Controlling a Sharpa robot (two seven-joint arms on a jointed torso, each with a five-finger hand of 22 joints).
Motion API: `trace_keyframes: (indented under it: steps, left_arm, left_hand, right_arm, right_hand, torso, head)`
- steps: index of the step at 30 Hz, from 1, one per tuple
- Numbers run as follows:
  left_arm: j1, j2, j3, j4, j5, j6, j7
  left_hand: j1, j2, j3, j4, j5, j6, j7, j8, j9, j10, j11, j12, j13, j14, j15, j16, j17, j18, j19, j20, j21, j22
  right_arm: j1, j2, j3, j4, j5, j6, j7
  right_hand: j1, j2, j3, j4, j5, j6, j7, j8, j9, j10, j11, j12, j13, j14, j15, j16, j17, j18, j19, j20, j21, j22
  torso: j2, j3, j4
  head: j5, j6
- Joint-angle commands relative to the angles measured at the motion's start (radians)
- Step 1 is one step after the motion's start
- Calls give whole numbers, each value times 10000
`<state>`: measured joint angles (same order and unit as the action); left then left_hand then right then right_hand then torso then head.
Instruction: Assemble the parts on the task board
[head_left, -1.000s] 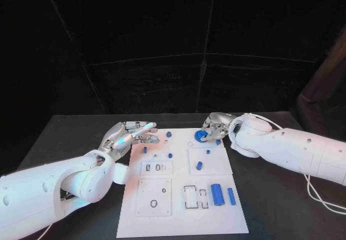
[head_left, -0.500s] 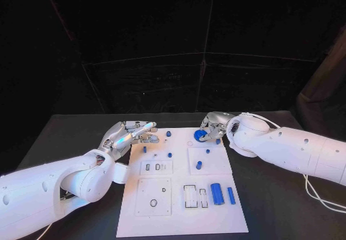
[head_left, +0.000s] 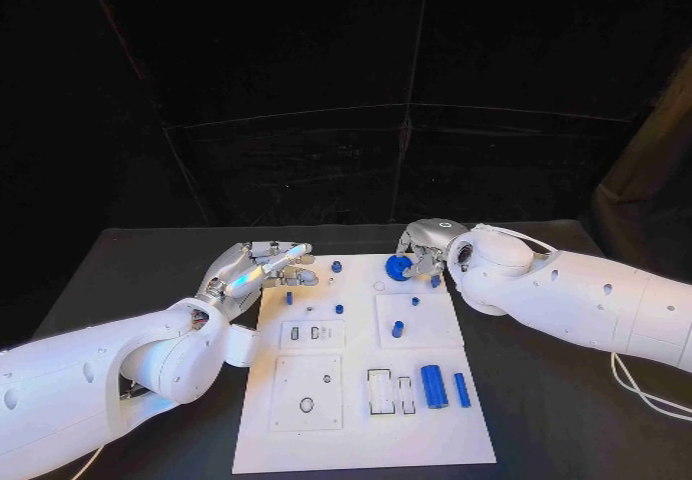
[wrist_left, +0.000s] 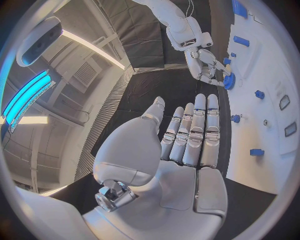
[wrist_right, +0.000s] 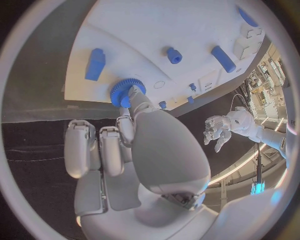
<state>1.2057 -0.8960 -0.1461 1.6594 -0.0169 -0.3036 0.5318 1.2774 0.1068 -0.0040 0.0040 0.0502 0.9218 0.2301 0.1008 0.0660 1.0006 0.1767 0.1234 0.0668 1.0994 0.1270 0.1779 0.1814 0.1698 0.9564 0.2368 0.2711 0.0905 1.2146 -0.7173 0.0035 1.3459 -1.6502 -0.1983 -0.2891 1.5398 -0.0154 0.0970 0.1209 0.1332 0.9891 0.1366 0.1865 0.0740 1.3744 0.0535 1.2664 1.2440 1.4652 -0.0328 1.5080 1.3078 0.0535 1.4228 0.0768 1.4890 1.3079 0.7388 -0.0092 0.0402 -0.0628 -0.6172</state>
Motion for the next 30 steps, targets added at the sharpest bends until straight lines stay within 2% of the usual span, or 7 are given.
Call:
trace_keyframes:
  steps: [1,8,12,15,18,24,30]
  left_arm:
    - [14,-1,6,7,-43,163,-14]
    - [14,-12,6,16,-43,198,-49]
    - [14,-27,6,21,-43,214,-67]
    - [15,-38,6,5,-43,213,-77]
    - [15,-33,6,-11,-43,219,-81]
    - [16,-10,6,-42,-43,232,-89]
    - [17,-1,6,-72,-43,221,-83]
  left_hand:
    - [70,14,20,-70,60,91,3,-61,-11,66,-6,-47,-10,61,-23,-70,17,143,64,-23,-48,-14]
    - [70,14,20,-70,60,91,3,-61,-11,66,-6,-47,-10,61,-23,-70,17,143,64,-23,-48,-14]
    - [78,18,29,-83,61,92,3,-65,-12,67,-6,-53,-11,63,-23,-76,20,143,68,-24,-53,-18]
    - [79,19,30,-84,61,92,3,-66,-12,67,-6,-53,-11,63,-23,-77,20,143,68,-24,-54,-19]
    - [89,23,40,-101,61,90,3,-73,-12,66,-6,-61,-12,65,-23,-86,24,142,73,-25,-60,-24]
    - [111,31,63,-138,61,91,1,-85,-13,67,-6,-76,-12,68,-24,-104,30,142,83,-26,-72,-34]
    - [121,35,74,-155,61,92,0,-90,-13,68,-7,-81,-13,71,-24,-112,34,142,87,-27,-77,-38]
  right_arm:
    - [-3,-13,-11,220,-174,-609,165]
    - [-4,-3,-10,668,299,-1005,115]
    - [-4,22,-9,925,340,-1288,57]
    - [-4,129,-7,1086,277,-1423,-6]
    - [-3,336,-6,1141,229,-1483,-58]
    - [-3,952,-3,944,191,-1358,-83]
    - [-14,1564,-10,456,188,-1098,-6]
  right_hand:
    - [-71,190,256,-57,117,830,-294,80,80,430,-316,150,170,737,-85,45,1080,-91,64,-40,64,625]
    - [-583,-16,530,-6,143,814,-254,-137,19,473,-273,220,301,744,-70,51,1119,-105,103,-29,91,696]
    - [-761,-81,721,-9,278,853,-255,-215,8,482,-273,226,340,748,-69,53,1138,-120,152,-25,120,771]
    - [-924,-140,819,21,347,867,-250,-269,1,487,-268,225,360,750,-65,52,1144,-130,184,-21,138,818]
    - [-995,-158,856,40,358,871,-248,-291,-1,488,-266,221,364,750,-63,52,1147,-136,206,-19,150,850]
    - [-1156,-195,971,76,378,871,-242,-354,-8,480,-258,194,361,749,-57,46,1141,-147,242,-15,170,903]
    - [-1195,-198,1007,82,370,863,-236,-377,-11,474,-254,181,355,744,-55,37,1121,-148,243,-13,171,906]
  torso:
    - [-2,0,6]
    - [-4,-15,12]
    - [4,-5,14]
    - [-1,-6,2]
    - [7,-14,19]
    - [5,-10,29]
    - [14,-5,20]
  head:
    - [15,3]
    - [12,26]
    - [49,24]
    - [63,18]
    - [67,14]
    - [108,-25]
    - [122,-37]
